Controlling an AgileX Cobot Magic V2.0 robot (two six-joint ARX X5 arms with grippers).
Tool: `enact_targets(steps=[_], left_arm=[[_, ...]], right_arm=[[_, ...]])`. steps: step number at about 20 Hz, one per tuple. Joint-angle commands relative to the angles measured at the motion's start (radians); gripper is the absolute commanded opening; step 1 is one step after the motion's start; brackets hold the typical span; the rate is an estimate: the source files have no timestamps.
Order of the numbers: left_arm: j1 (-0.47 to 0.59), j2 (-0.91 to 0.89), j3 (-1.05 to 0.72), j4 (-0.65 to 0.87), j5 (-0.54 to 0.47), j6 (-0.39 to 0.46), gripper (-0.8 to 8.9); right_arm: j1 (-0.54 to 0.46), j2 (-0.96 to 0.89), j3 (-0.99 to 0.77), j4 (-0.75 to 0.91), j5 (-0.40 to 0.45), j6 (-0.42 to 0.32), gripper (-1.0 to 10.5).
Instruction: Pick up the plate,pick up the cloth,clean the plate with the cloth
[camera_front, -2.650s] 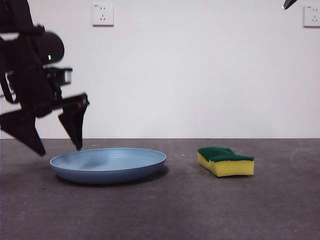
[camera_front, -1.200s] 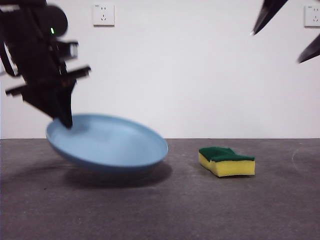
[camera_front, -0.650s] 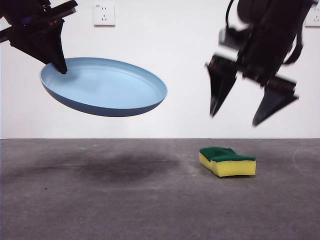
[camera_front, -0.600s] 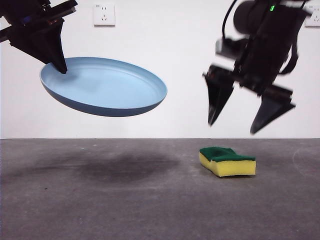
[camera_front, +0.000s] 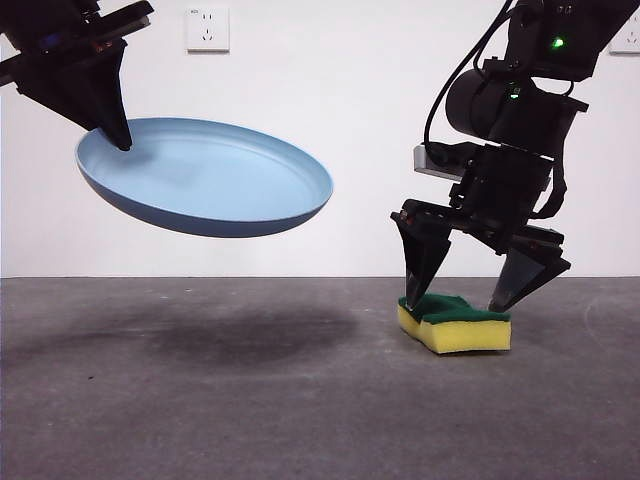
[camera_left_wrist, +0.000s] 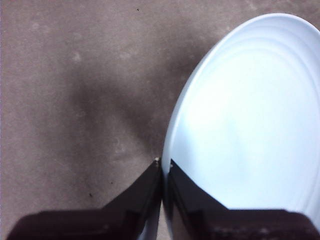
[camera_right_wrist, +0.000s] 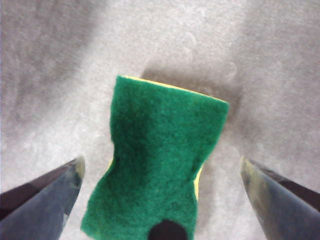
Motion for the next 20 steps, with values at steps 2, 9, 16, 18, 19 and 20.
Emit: enact_targets(steps=[2, 9, 16, 18, 19, 20], left_arm=[[-0.004, 0.001, -0.010, 0.003, 0.002, 0.010, -0.08], [-0.004, 0.001, -0.010, -0.008, 0.002, 0.010, -0.08], [-0.006, 0.001, -0.010, -0.033, 0.002, 0.011, -0.08], [-0.006, 0.001, -0.010, -0.031, 0.001, 0.010, -0.08], [-0.006, 0.001, -0.010, -0.029, 0.000, 0.010, -0.08], [-0.006, 0.002, -0.010, -0.027, -0.002, 0.009, -0.08]], right_arm=[[0.005, 0.034, 0.001, 0.003, -0.003, -0.007, 5.0], [0.005, 0.042, 0.001, -0.016, -0.002, -0.007, 2.8], [0.019, 0.072, 0.001, -0.031, 0.002, -0.003, -0.2], [0.020, 0.058, 0.001, -0.040, 0.000, 0.007, -0.2], [0.027, 0.046, 0.001, -0.043, -0.004, 0.015, -0.2], [0.034, 0.023, 0.001, -0.049, -0.006, 0.029, -0.2]])
